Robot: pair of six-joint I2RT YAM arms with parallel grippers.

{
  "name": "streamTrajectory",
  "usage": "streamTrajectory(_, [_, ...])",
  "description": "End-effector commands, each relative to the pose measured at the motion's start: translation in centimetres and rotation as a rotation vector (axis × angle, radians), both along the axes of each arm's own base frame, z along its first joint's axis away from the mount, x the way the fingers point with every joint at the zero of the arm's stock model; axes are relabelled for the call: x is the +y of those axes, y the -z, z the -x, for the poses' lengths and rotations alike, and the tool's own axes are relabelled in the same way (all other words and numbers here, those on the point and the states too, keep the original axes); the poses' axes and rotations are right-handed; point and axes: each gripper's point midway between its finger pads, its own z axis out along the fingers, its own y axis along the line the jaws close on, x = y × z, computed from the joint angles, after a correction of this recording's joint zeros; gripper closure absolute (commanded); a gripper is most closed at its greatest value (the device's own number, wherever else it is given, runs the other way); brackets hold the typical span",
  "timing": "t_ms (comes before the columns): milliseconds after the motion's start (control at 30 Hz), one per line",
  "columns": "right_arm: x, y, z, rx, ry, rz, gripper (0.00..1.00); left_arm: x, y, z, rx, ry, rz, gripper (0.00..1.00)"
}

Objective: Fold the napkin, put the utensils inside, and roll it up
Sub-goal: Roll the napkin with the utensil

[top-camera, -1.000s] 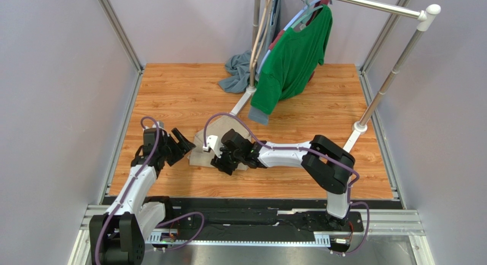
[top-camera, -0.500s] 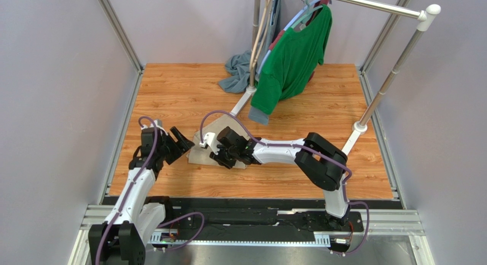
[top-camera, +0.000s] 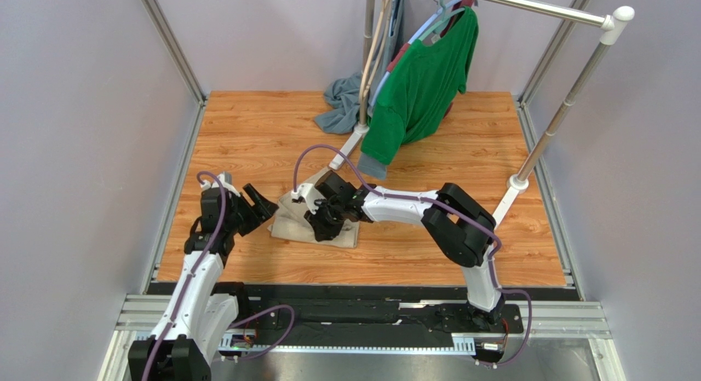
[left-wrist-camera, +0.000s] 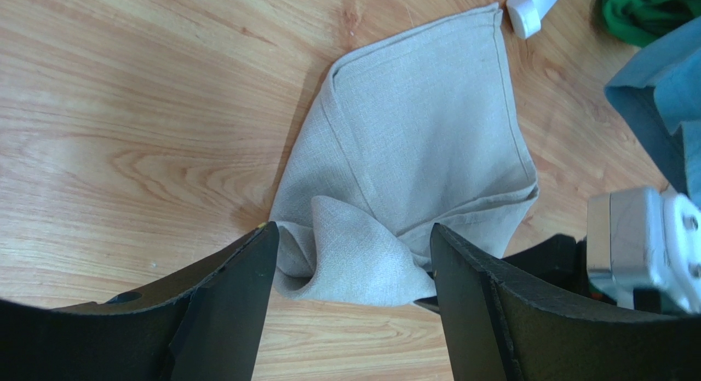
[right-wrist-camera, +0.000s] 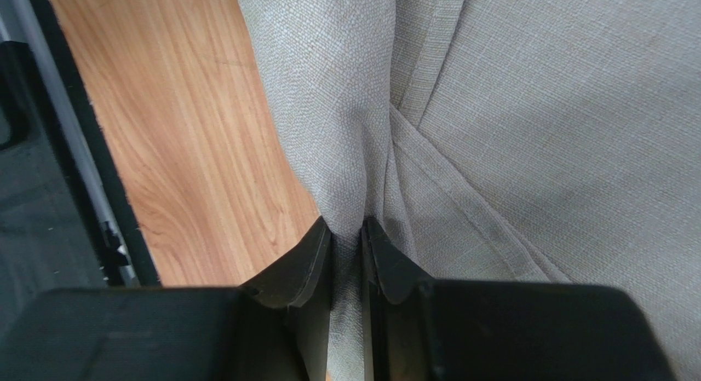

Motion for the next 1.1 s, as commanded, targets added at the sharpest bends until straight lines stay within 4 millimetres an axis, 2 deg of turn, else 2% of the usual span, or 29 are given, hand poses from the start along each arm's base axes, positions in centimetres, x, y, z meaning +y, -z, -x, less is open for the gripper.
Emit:
streamTrajectory(0, [-1.3,1.6,2.9,0.225,-0.018,0.083,0.91,-1.1,-0.8,-0.4,-0.093,0.081,0.015,0.24])
streamTrajectory(100, [-1.1,1.2,2.6,0.285,-0.005,0.068,0.92,-1.5,-0.2,0.0,-0.081,0.110,0.026,0.25])
streamTrajectory(300, [-0.9,1.9,2.1,0.348,0.001,0.075,0.95,-1.5,2.3,1.1,-0.020,0.101,0.035,0.26])
streamTrajectory(567, [-0.7,2.7,1.8,0.421,-0.001,0.079,0.95,-1.5,2.9,0.5,0.007,0.107,0.035,0.31])
streamTrajectory(700, [-0.4,2.5,1.9,0.475,-0.014,0.057,0.96,-2.0,3.0,-0.1,0.025,0.136,0.048,0.35])
streamTrajectory(733, [-0.3,2.4,1.6,0.478,-0.011,0.050,0.96,-1.9,3.5,-0.1,0.052,0.135,0.050,0.38])
streamTrajectory(833, [-0.3,2.3,1.4,0.508,-0.011,0.036,0.96,-1.7,4.6,0.1,0.119,0.125,0.046,0.59])
streamTrajectory(867, [-0.2,2.2,1.3,0.510,-0.011,0.033,0.95,-1.6,4.9,0.2,0.138,0.118,0.043,0.72])
streamTrajectory(933, [-0.1,1.6,1.4,0.503,-0.022,0.019,0.94,-1.0,5.3,0.4,0.176,0.095,0.022,0.83])
streamTrajectory(967, [0.0,1.3,1.4,0.499,-0.025,0.013,0.93,-0.9,5.5,0.5,0.191,0.087,0.018,0.94])
streamTrajectory(1000, [0.0,1.0,1.3,0.495,-0.025,0.008,0.90,-0.6,5.7,0.7,0.210,0.072,0.004,0.99])
streamTrajectory(1067, [0.2,-0.2,1.1,0.472,-0.034,-0.014,0.87,-0.2,5.9,0.8,0.228,0.058,-0.010,1.00])
